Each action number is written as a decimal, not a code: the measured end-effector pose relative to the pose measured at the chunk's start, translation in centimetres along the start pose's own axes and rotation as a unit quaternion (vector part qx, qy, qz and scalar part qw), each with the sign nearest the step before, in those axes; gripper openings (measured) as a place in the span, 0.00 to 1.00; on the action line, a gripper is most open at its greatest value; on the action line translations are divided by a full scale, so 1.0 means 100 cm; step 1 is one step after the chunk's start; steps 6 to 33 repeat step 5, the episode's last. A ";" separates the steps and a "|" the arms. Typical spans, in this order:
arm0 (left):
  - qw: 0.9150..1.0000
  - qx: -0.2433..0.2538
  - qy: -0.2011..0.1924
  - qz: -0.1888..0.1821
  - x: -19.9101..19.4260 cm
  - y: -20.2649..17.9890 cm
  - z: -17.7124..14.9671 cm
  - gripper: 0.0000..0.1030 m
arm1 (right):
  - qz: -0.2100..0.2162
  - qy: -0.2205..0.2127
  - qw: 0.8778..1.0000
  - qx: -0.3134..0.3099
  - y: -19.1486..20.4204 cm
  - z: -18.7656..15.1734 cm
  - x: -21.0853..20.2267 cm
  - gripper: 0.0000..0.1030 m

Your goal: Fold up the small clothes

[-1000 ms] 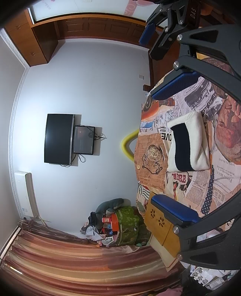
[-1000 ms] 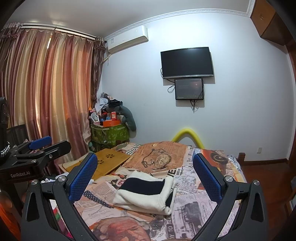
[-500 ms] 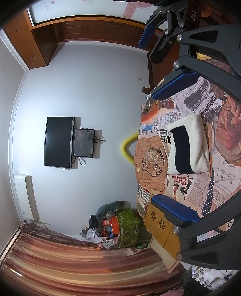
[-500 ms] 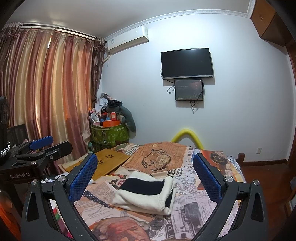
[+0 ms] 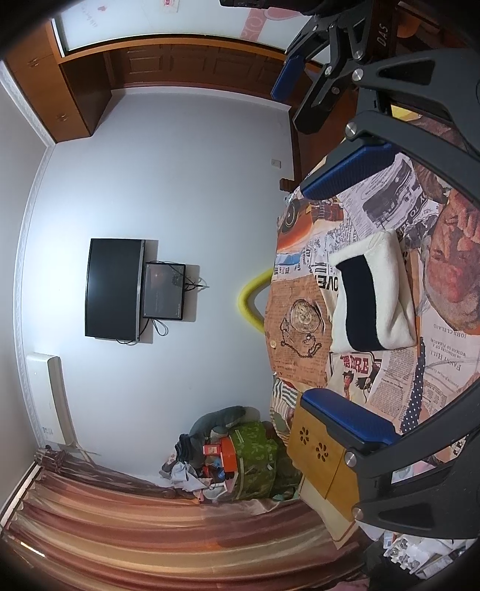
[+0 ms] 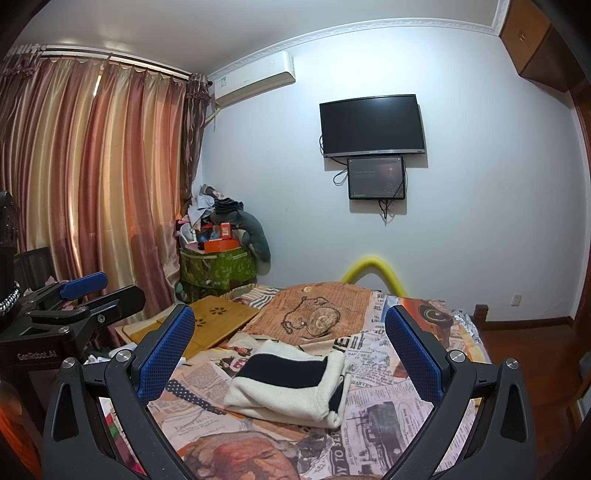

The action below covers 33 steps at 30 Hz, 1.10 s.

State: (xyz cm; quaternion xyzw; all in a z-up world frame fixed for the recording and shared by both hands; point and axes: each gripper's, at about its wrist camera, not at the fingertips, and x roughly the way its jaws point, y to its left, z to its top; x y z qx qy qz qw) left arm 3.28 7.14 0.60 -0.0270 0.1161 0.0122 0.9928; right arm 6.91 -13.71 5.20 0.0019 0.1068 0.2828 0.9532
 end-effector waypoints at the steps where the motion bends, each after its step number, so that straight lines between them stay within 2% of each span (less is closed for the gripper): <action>1: 1.000 0.000 0.001 -0.001 0.001 0.000 0.000 1.00 | 0.000 0.000 1.000 0.000 0.000 0.000 0.000 0.99; 33: 1.000 -0.003 0.003 0.000 0.001 0.003 -0.001 1.00 | -0.001 0.002 1.000 0.000 0.000 0.000 0.001 0.99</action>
